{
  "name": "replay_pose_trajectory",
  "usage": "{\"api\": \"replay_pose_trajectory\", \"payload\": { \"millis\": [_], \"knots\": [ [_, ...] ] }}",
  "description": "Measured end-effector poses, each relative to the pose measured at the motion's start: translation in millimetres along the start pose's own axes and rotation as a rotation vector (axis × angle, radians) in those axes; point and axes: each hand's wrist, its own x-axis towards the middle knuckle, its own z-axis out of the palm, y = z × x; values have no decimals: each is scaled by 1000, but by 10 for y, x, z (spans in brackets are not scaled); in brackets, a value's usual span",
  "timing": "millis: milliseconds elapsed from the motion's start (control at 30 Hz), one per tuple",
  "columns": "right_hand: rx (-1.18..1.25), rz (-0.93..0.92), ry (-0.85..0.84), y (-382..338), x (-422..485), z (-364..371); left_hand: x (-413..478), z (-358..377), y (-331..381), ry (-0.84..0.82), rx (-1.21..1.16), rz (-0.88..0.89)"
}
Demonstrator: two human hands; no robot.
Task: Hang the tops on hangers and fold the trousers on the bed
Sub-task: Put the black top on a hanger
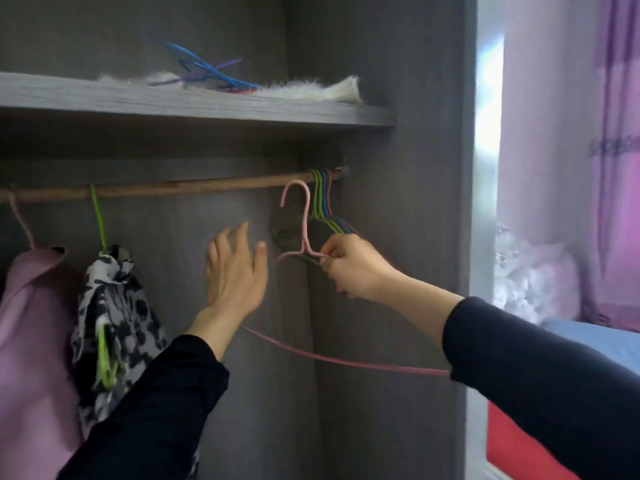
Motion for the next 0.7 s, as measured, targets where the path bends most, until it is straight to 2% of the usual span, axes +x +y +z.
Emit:
{"api": "replay_pose_trajectory", "payload": {
  "millis": [167, 333, 400, 600, 700],
  "knots": [
    [44, 148, -50, 536, -1019, -619, -849, 220, 819, -14, -217, -28],
    [149, 343, -124, 1239, -2131, -1558, -1950, 456, 1924, -75, -261, -1],
    [115, 382, -150, 1553, -2602, -1979, -2374, 576, 2367, -125, -288, 24],
    [2, 584, -150, 2392, -3840, -3014, -3326, 1222, 3786, -416, -376, 35],
    [-20, 714, -93, 2836, -4356, -3445, -3732, 1651, 4599, -568, -420, 125]
  ]
}}
